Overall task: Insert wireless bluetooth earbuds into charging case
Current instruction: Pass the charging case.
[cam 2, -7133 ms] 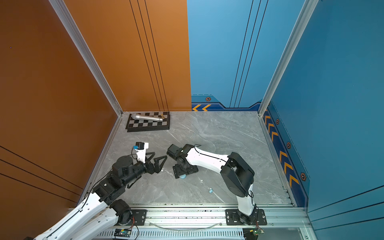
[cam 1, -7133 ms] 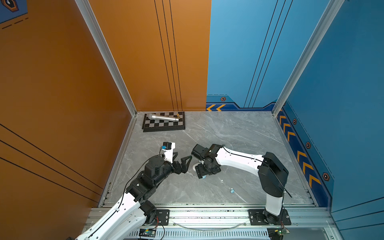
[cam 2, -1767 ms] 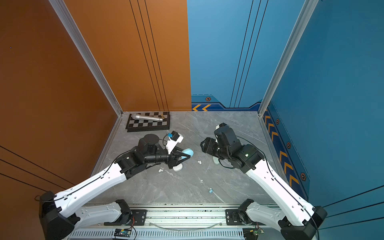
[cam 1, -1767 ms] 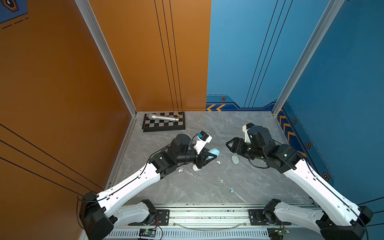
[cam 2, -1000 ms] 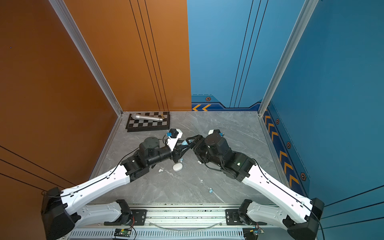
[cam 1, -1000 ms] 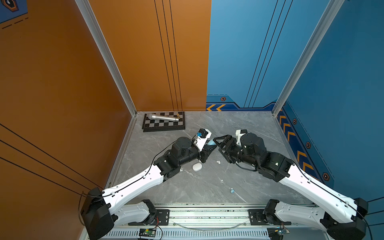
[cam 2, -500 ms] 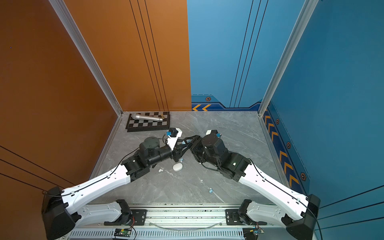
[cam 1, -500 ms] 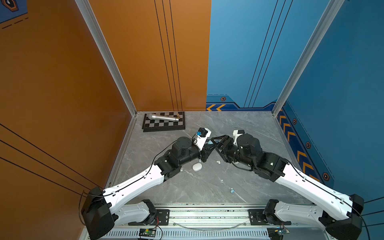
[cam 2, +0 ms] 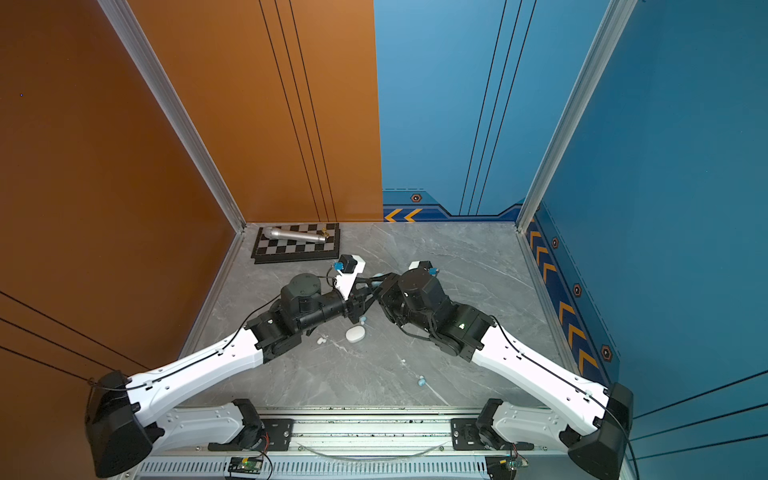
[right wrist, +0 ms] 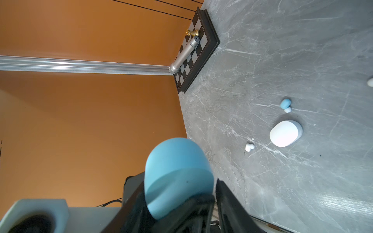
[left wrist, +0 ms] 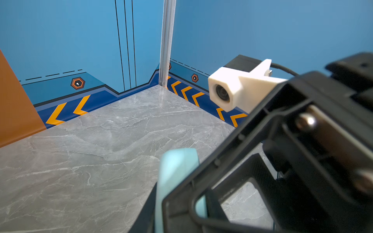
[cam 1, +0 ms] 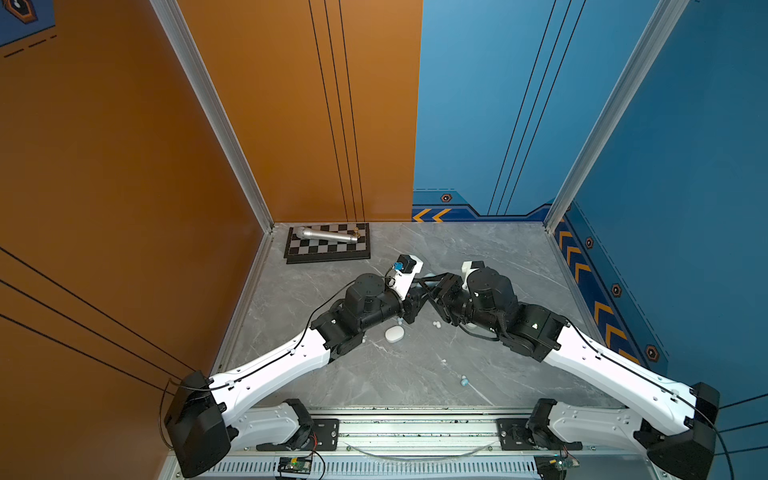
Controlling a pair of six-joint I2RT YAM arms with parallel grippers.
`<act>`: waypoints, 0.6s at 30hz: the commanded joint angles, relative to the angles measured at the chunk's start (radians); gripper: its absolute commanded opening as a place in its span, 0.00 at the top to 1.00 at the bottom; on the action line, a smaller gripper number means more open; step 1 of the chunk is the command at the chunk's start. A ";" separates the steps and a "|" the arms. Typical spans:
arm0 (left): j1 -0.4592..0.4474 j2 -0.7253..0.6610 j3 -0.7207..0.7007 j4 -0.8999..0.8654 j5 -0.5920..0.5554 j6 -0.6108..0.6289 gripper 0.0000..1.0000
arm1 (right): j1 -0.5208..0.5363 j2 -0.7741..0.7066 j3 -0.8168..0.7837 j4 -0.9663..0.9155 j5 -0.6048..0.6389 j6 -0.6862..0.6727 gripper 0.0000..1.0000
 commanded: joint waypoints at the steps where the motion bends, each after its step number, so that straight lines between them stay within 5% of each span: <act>1: -0.014 0.008 0.011 0.022 0.002 -0.015 0.88 | 0.006 0.008 -0.012 0.017 0.009 0.005 0.50; 13: -0.016 0.029 0.024 0.023 0.050 -0.069 0.70 | -0.001 0.014 0.006 0.017 0.014 -0.046 0.63; 18: -0.016 0.010 0.009 0.030 0.094 -0.073 0.41 | -0.021 0.013 0.019 0.015 0.005 -0.085 0.64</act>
